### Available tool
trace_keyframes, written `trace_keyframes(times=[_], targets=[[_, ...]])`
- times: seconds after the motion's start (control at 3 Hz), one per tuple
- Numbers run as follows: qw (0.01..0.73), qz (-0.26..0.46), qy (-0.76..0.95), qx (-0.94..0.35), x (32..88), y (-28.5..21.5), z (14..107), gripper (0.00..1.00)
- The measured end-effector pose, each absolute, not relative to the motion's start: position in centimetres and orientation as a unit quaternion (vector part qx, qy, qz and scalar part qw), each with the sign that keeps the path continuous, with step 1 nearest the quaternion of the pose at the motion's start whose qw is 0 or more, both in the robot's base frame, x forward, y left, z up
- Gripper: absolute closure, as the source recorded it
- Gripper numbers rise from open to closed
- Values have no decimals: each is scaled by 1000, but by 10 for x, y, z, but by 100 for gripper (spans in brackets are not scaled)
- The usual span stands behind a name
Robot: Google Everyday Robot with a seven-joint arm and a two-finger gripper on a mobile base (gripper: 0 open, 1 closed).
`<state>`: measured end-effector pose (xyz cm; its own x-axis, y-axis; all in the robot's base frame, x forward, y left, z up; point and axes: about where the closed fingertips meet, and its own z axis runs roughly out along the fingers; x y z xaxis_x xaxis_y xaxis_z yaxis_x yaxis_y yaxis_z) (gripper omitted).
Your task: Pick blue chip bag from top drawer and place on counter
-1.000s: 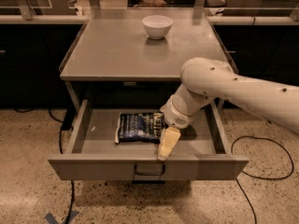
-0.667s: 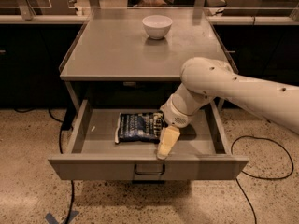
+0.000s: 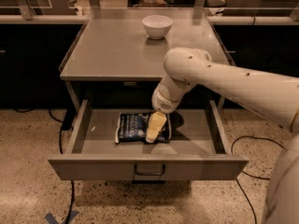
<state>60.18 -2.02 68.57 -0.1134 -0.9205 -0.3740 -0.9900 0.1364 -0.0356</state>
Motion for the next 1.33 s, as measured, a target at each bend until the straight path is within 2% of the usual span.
trace_keyframes(times=[0.67, 1.0, 1.33], targets=[[172, 83, 761, -620, 626, -21, 665, 0], [199, 49, 777, -595, 662, -15, 658, 0], [202, 46, 774, -598, 644, -17, 647, 0]])
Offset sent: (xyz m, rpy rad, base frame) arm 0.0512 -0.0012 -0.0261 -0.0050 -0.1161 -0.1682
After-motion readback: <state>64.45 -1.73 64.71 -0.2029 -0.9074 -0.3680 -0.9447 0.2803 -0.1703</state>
